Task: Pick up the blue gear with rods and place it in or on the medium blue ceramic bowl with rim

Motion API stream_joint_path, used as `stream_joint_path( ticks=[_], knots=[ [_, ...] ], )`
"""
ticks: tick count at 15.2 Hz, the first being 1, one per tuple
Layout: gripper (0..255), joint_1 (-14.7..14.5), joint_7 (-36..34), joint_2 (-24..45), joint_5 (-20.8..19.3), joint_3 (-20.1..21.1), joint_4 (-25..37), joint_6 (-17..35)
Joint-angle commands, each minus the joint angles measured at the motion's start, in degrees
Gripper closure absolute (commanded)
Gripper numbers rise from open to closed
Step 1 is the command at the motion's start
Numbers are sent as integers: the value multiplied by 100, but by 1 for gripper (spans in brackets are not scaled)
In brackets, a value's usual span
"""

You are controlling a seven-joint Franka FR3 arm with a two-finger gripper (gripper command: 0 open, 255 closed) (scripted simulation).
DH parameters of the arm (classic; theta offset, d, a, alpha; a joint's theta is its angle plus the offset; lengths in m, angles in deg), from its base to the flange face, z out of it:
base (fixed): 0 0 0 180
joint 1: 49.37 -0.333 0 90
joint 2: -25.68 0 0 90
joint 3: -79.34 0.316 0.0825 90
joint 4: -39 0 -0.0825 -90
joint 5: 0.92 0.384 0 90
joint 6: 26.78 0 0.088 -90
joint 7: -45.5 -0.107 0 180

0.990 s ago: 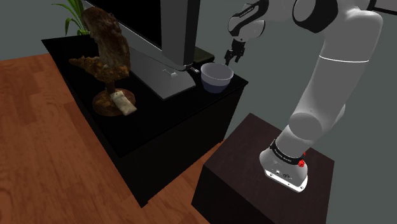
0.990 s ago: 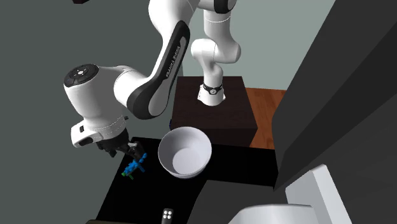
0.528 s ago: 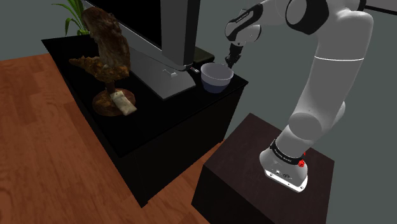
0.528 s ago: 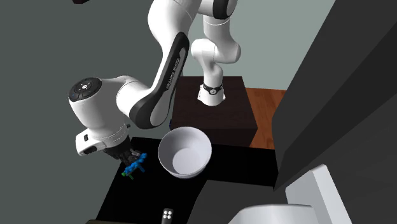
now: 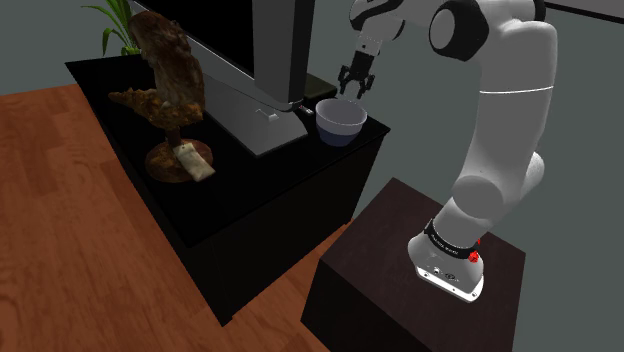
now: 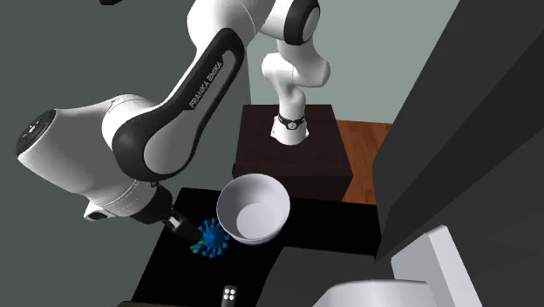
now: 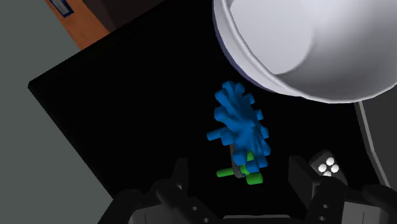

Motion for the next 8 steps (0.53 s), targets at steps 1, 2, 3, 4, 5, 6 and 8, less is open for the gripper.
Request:
stream_joint_path(
  ticks=[1, 2, 3, 4, 5, 6, 8],
  knots=[
    [0, 719, 55, 1063, 591, -126, 744, 26],
    [0, 83, -475, 237, 298, -6, 425, -537],
    [0, 82, -475, 237, 298, -7, 425, -537],
    [0, -404, -953, -191, -155, -163, -321, 197],
    [0, -888, -1536, -525, -655, -327, -956, 858],
    [0, -1341, -2226, -774, -1222, -474, -1495, 1436],
    [0, -1400, -2342, -783, -1310, -477, -1621, 1592]
  ],
)
